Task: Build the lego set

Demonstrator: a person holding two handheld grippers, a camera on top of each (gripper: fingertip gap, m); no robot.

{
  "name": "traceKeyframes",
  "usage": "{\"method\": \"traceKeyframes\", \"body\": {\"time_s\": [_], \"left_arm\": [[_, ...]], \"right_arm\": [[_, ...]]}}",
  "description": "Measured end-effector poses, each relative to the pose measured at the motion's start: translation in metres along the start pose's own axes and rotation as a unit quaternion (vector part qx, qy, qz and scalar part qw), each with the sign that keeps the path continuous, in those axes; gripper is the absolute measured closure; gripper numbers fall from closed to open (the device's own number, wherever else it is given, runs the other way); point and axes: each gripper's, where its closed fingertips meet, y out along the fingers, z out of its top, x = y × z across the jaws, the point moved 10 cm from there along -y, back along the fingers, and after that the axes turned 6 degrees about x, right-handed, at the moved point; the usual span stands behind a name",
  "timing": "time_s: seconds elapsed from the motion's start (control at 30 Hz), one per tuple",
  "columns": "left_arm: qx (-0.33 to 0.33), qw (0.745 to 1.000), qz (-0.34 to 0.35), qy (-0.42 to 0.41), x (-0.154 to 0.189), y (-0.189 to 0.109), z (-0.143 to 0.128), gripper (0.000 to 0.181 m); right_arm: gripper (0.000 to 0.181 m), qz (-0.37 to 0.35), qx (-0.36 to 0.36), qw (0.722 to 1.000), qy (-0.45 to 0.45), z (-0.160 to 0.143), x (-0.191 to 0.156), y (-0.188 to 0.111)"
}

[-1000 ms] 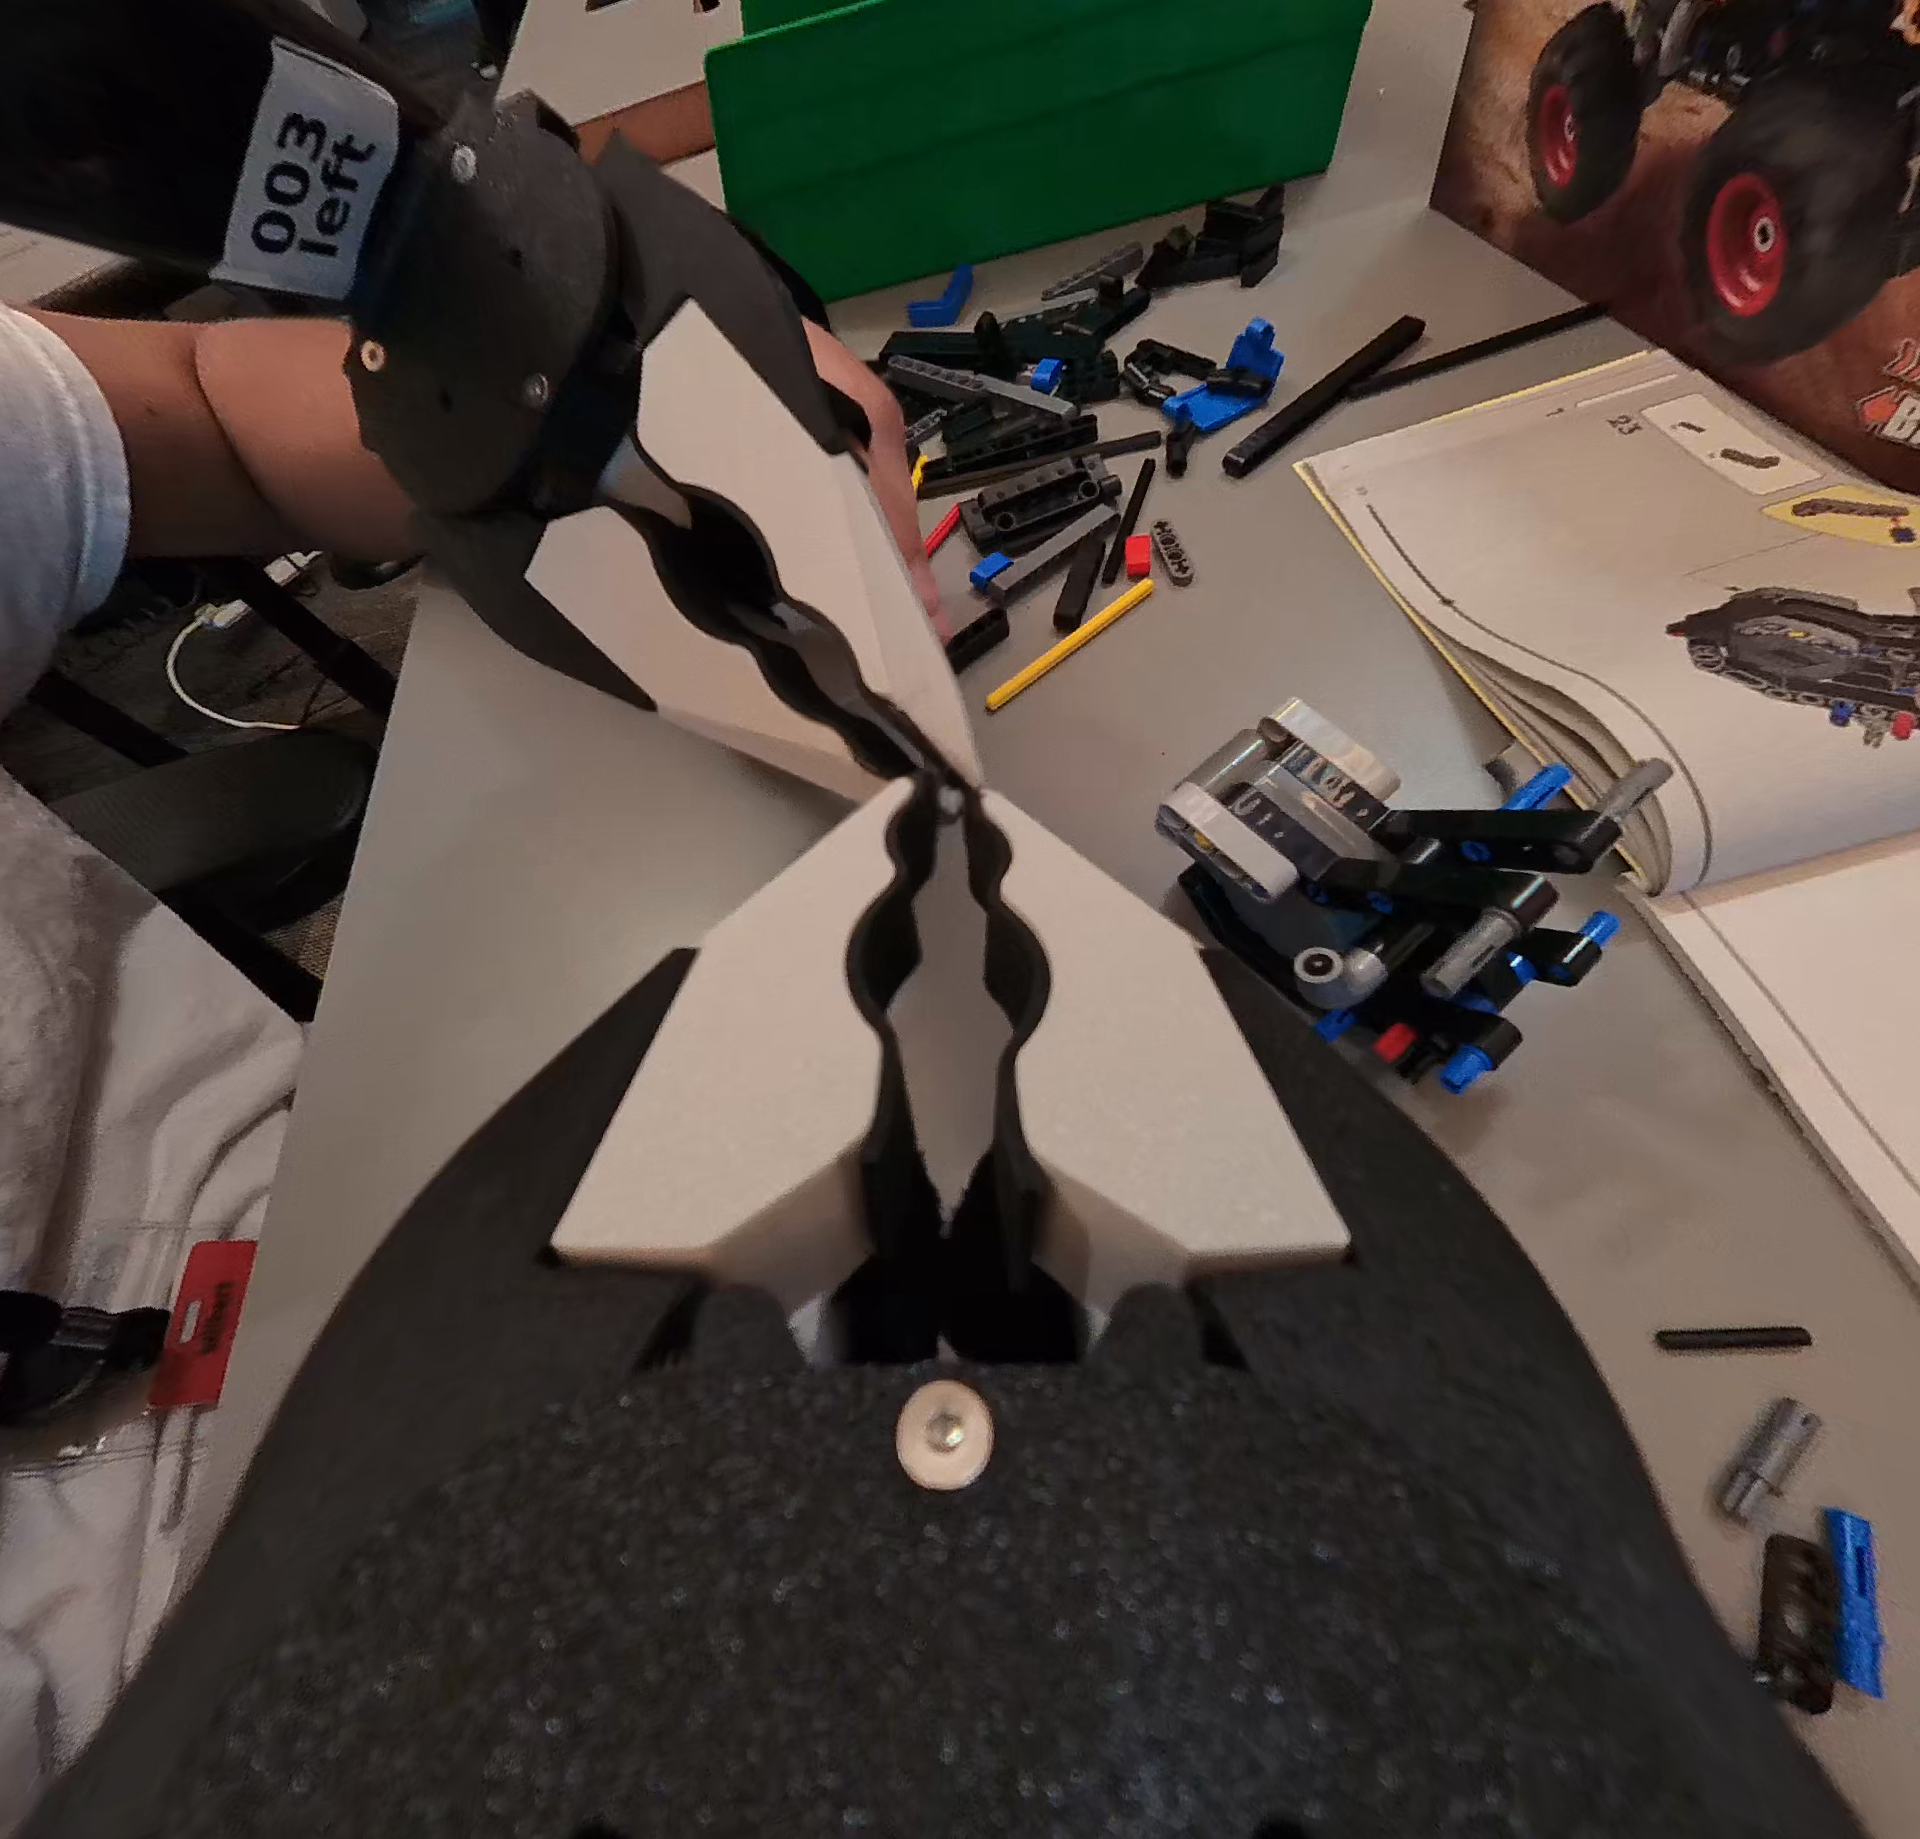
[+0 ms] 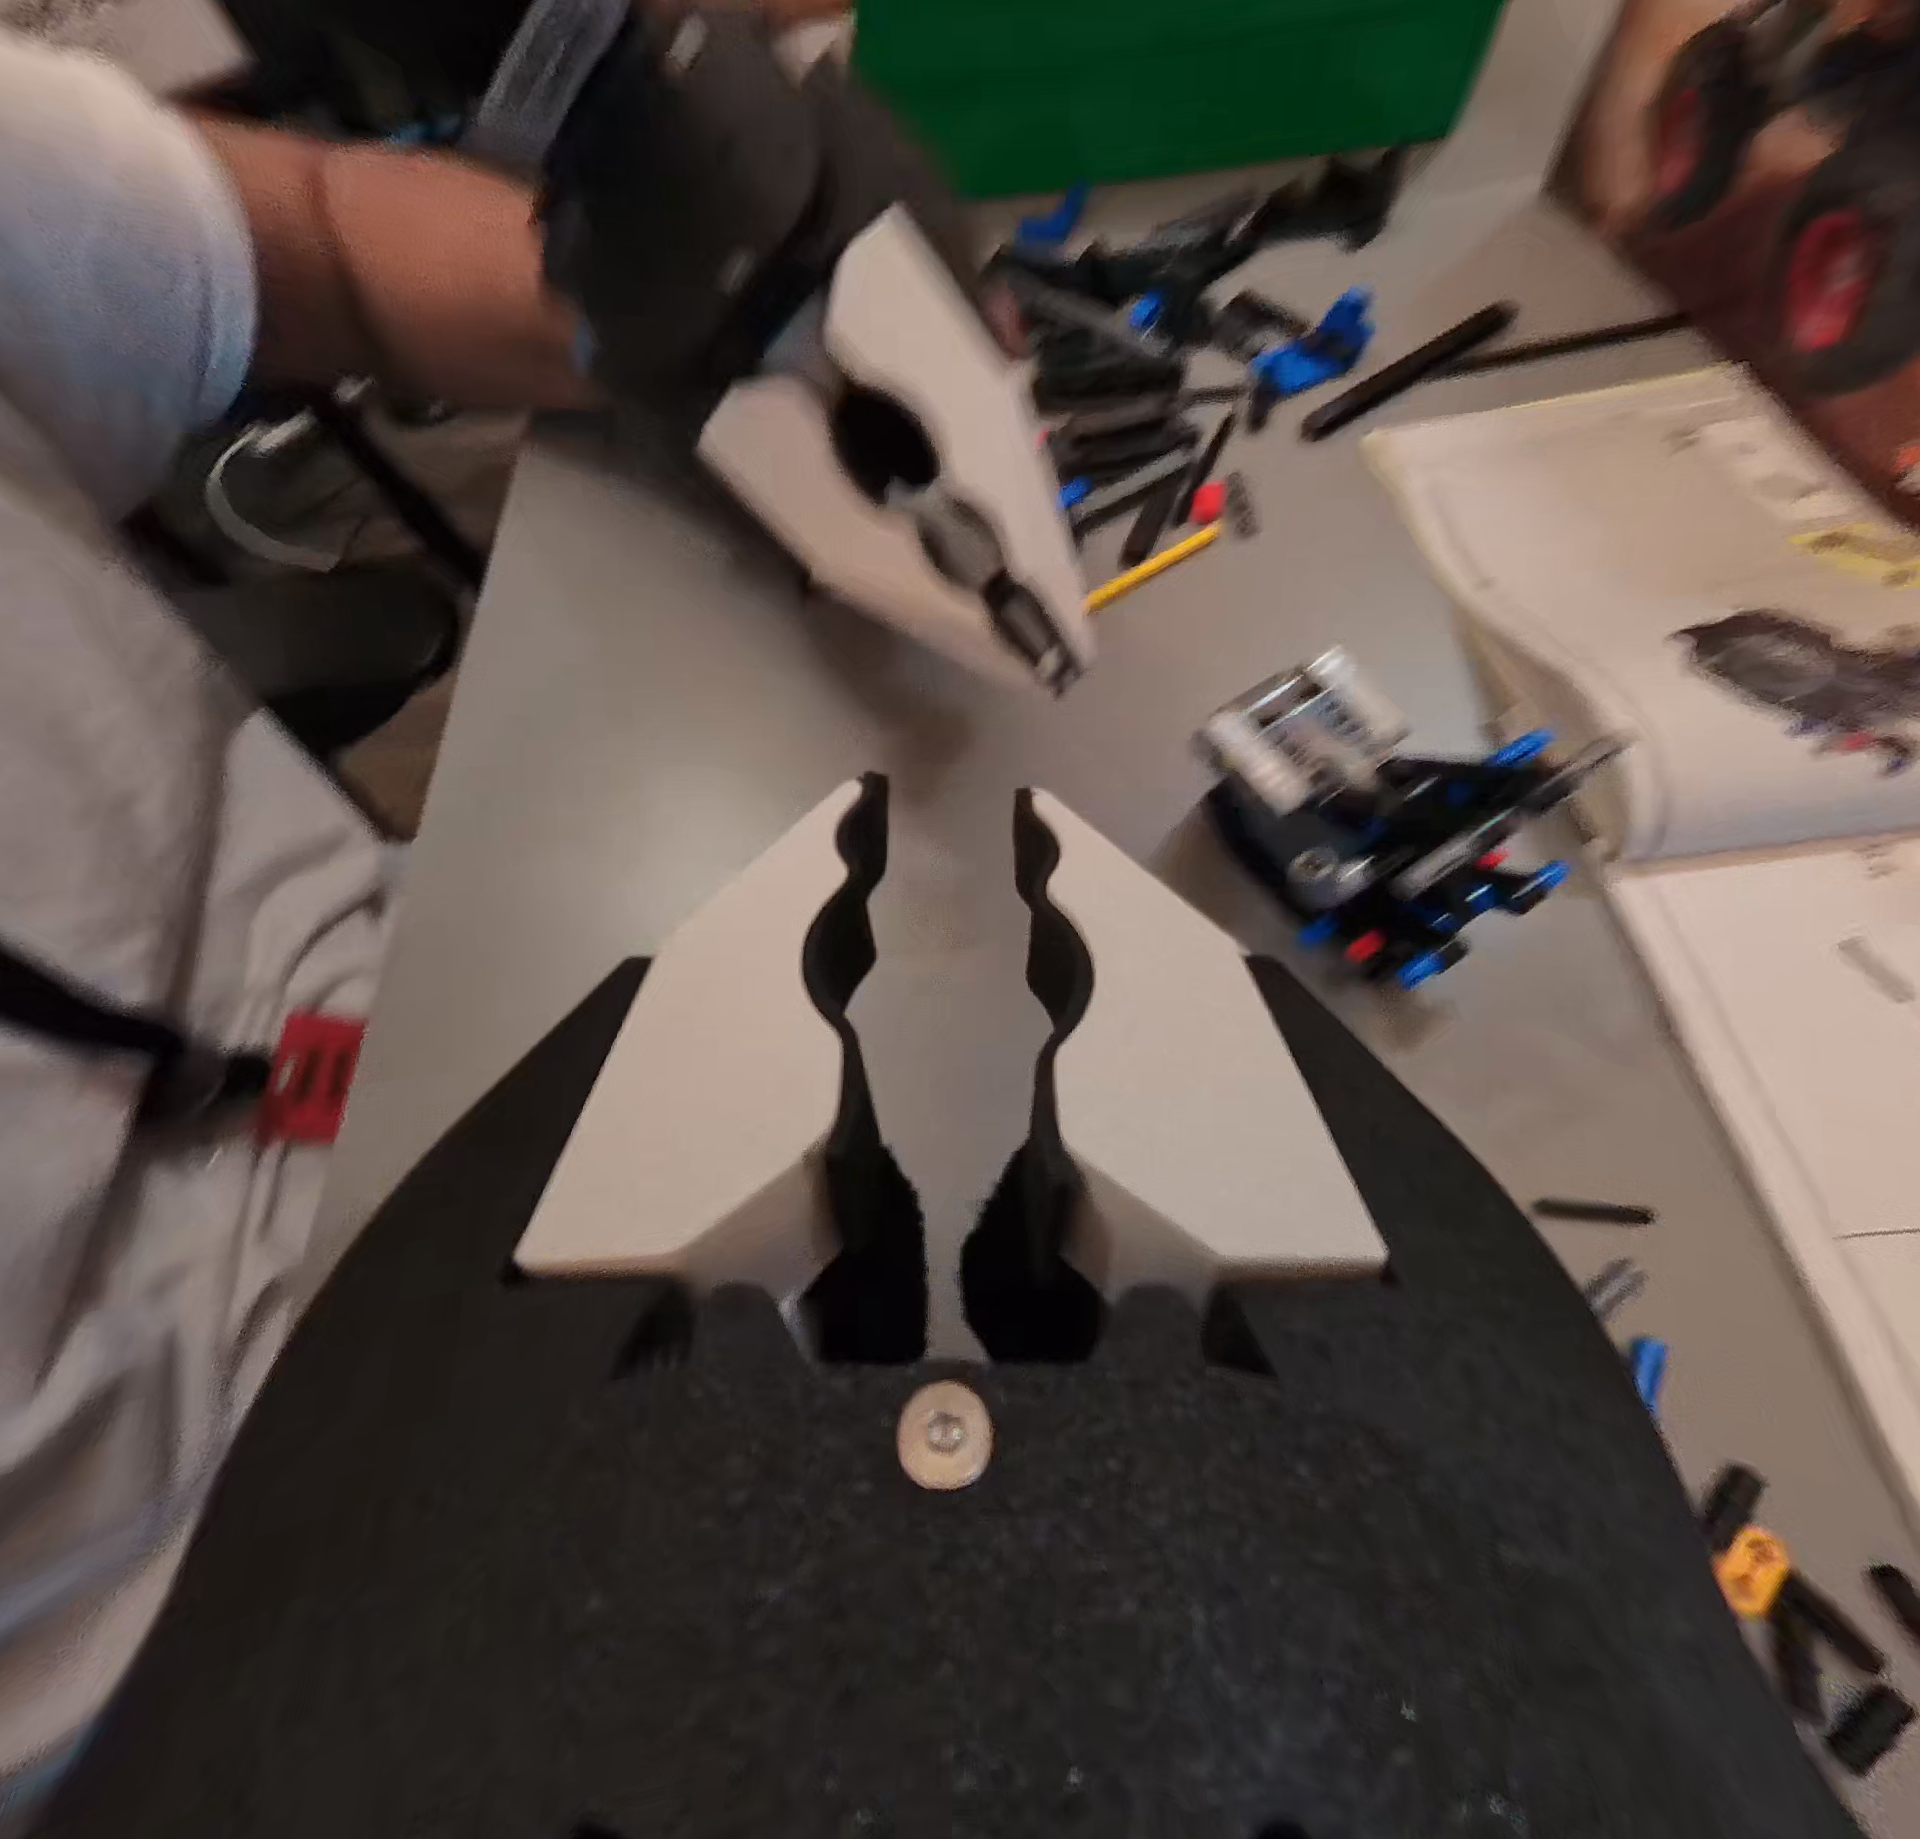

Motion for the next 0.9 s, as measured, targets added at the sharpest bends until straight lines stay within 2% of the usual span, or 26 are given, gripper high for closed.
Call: {"method": "traceKeyframes", "body": {"time_s": [0.1, 0.17, 0.3, 0.53, 0.63, 0.8, 0.83, 0.9], "left_arm": [[0.036, 0.994, -0.044, -0.092, -0.009, -0.004, 0.001, 0.179], [0.048, 0.99, -0.055, -0.118, -0.011, -0.005, 0.002, 0.179], [0.041, 0.992, -0.059, -0.101, -0.005, -0.003, 0.003, 0.179], [0.026, 0.993, -0.081, -0.079, 0.006, 0.002, 0.002, 0.179], [0.023, 0.993, -0.087, -0.078, 0.007, 0.002, 0.001, 0.179], [0.034, 0.988, -0.106, -0.104, 0.007, 0.002, 0.001, 0.179], [0.036, 0.987, -0.11, -0.111, 0.007, 0.003, 0.0, 0.179], [0.039, 0.985, -0.116, -0.121, 0.007, 0.004, -0.001, 0.179]], "right_arm": [[0.154, 0.038, -0.075, 0.996, -0.001, -0.028, -0.021, -0.001], [0.154, 0.019, -0.119, 0.993, -0.021, -0.041, -0.037, 0.001], [0.156, -0.033, -0.178, 0.981, -0.066, -0.055, -0.052, 0.006], [0.166, -0.032, -0.213, 0.974, -0.075, -0.063, -0.047, 0.018], [0.174, -0.031, -0.215, 0.973, -0.078, -0.062, -0.044, 0.018], [0.176, -0.022, -0.211, 0.973, -0.087, -0.061, -0.041, 0.019], [0.176, -0.025, -0.197, 0.977, -0.082, -0.06, -0.037, 0.018], [0.176, -0.019, -0.119, 0.992, -0.033, -0.046, -0.022, 0.011]]}}
